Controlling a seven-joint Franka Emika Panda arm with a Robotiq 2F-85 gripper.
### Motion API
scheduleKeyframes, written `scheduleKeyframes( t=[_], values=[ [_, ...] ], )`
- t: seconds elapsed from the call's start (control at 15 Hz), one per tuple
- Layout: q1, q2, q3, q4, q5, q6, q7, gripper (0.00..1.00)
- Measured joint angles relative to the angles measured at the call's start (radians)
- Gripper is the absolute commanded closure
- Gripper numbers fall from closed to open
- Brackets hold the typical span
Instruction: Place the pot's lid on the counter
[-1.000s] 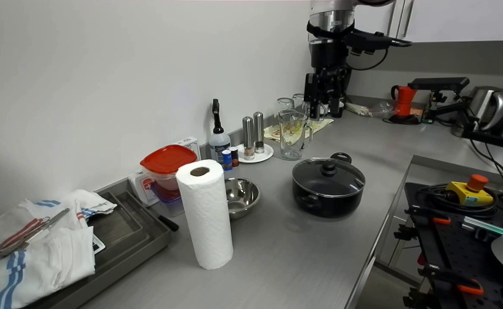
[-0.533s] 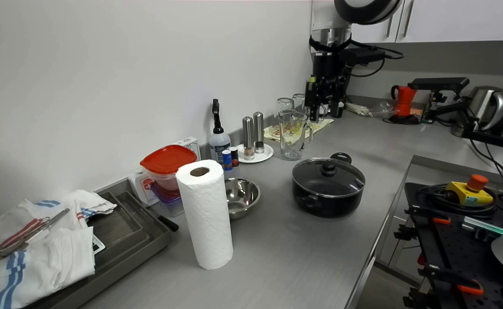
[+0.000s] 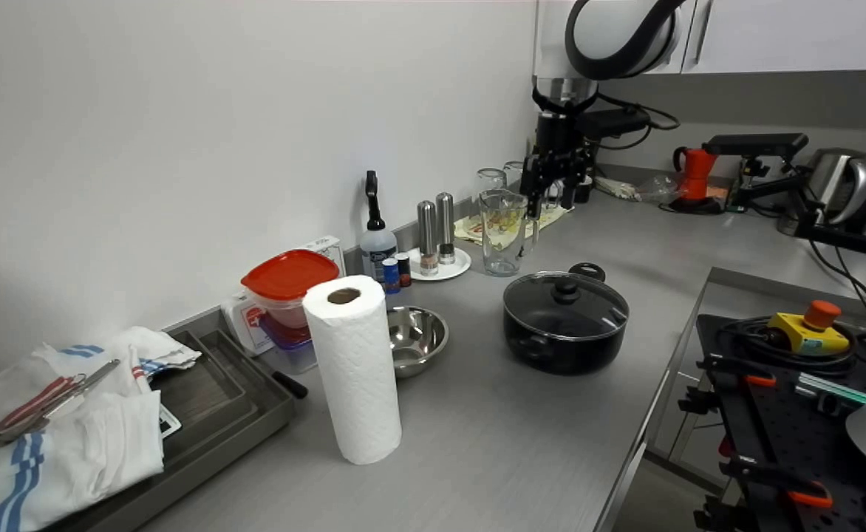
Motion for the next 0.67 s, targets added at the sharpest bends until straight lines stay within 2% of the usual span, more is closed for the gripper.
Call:
scheduleKeyframes(
  t=[0.67],
  values=[
    [-0.027, 0.1, -0.043, -0.013, 0.008, 0.128, -0.086, 0.0]
  ],
)
